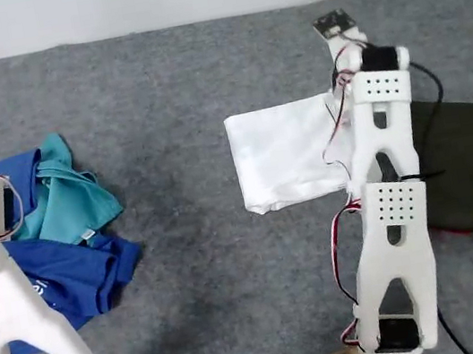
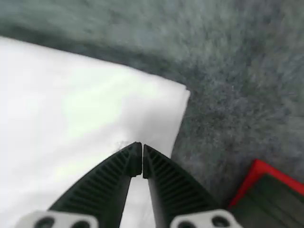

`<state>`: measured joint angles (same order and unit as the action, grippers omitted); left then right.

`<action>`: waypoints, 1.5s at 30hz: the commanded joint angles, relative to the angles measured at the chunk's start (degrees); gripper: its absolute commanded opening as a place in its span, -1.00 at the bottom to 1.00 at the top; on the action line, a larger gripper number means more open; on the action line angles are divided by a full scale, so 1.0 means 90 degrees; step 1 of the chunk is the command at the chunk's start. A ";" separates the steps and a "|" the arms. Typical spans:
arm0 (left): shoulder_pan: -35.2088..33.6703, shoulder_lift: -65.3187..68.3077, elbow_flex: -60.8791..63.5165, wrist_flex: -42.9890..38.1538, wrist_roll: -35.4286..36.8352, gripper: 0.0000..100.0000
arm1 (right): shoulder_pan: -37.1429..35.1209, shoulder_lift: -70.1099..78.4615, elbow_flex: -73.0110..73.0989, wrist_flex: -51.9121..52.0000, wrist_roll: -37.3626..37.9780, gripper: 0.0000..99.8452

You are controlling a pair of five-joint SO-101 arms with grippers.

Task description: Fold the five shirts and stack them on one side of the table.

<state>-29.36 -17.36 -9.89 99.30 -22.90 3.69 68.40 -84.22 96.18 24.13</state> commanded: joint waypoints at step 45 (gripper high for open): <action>-0.0029 -0.0225 -0.0034 0.0117 -0.0029 -0.97 | -0.2105 -0.3951 0.4689 0.0737 -0.1055 -0.98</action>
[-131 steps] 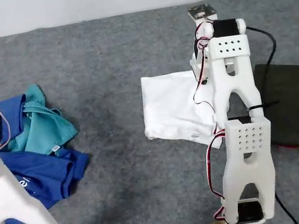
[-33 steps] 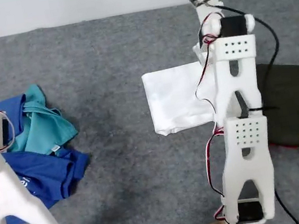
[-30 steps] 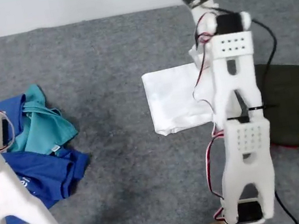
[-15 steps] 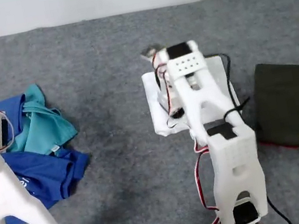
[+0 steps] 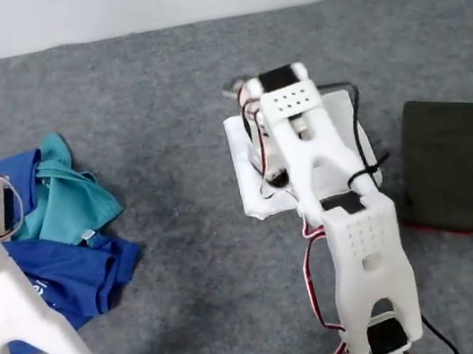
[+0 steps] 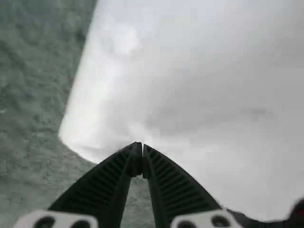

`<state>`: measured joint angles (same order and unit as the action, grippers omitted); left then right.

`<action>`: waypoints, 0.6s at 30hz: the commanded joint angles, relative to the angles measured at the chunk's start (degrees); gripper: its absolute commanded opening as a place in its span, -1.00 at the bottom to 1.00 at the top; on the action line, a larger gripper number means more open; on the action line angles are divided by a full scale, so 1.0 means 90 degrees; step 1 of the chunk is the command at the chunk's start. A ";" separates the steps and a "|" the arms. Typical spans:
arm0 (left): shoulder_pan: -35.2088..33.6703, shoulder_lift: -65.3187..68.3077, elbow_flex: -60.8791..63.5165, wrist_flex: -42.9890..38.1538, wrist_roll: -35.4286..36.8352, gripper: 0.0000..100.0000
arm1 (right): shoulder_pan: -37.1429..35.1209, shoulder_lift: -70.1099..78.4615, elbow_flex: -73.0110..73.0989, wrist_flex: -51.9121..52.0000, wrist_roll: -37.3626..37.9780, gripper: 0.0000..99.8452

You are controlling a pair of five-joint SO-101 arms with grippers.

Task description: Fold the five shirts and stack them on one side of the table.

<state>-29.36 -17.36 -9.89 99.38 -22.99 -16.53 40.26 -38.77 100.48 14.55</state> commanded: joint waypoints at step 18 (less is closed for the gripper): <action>-0.0029 -0.0225 -0.0054 0.0107 -0.0020 -0.97 | 0.2037 0.0073 0.0723 -0.0610 0.0547 -0.98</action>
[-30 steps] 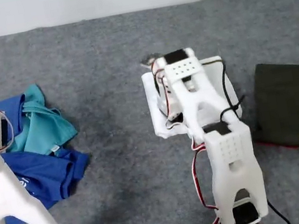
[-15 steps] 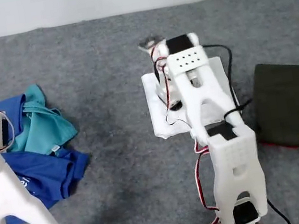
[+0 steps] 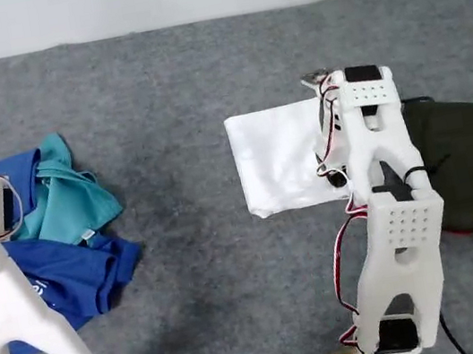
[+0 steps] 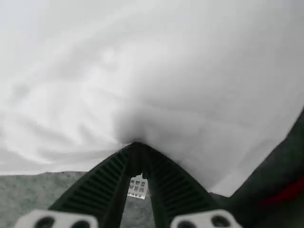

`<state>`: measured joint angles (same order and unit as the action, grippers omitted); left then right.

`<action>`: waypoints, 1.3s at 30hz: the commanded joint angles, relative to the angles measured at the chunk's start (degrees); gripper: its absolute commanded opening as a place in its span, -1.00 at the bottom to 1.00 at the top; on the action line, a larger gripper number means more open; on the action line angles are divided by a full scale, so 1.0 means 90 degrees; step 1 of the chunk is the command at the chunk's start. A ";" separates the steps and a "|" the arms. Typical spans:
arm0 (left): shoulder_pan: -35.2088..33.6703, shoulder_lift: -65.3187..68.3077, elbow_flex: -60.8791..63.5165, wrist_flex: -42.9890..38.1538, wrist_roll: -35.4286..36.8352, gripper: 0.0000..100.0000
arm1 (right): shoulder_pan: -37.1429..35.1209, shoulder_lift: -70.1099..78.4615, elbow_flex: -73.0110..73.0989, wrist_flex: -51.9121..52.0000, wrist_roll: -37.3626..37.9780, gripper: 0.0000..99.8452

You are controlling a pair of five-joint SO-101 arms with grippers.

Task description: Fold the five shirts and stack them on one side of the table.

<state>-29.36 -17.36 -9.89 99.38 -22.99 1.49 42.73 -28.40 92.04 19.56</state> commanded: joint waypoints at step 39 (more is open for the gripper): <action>-0.0020 -0.0225 -0.0034 0.0107 -0.0020 -0.97 | -0.0112 0.1118 -0.3009 -0.0943 0.3321 -0.98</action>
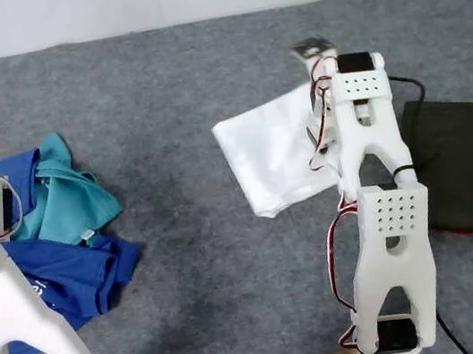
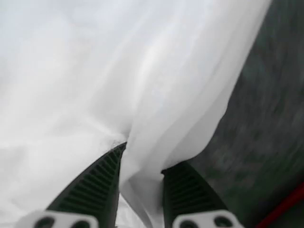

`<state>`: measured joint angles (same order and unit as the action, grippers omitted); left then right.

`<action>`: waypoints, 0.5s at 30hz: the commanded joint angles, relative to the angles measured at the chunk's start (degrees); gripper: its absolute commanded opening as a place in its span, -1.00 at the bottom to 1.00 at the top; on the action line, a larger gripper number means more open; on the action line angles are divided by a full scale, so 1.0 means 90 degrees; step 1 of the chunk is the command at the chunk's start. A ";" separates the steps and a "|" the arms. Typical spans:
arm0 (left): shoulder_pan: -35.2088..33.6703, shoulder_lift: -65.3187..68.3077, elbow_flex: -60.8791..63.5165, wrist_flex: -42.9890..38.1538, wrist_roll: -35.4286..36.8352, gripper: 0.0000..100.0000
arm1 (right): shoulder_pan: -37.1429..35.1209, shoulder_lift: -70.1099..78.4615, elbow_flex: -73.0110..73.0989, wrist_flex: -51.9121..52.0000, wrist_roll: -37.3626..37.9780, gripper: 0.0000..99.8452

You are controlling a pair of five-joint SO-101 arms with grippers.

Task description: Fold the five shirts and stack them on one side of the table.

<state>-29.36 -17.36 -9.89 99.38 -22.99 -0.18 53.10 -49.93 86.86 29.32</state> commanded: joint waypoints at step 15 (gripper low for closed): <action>-0.0020 -0.0225 -0.0034 0.0107 -0.0020 -0.97 | 0.0073 0.0620 -0.3057 -0.0669 0.2374 -0.66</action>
<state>-29.36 -17.36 -9.89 99.38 -22.99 -0.44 59.78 -68.48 78.59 63.16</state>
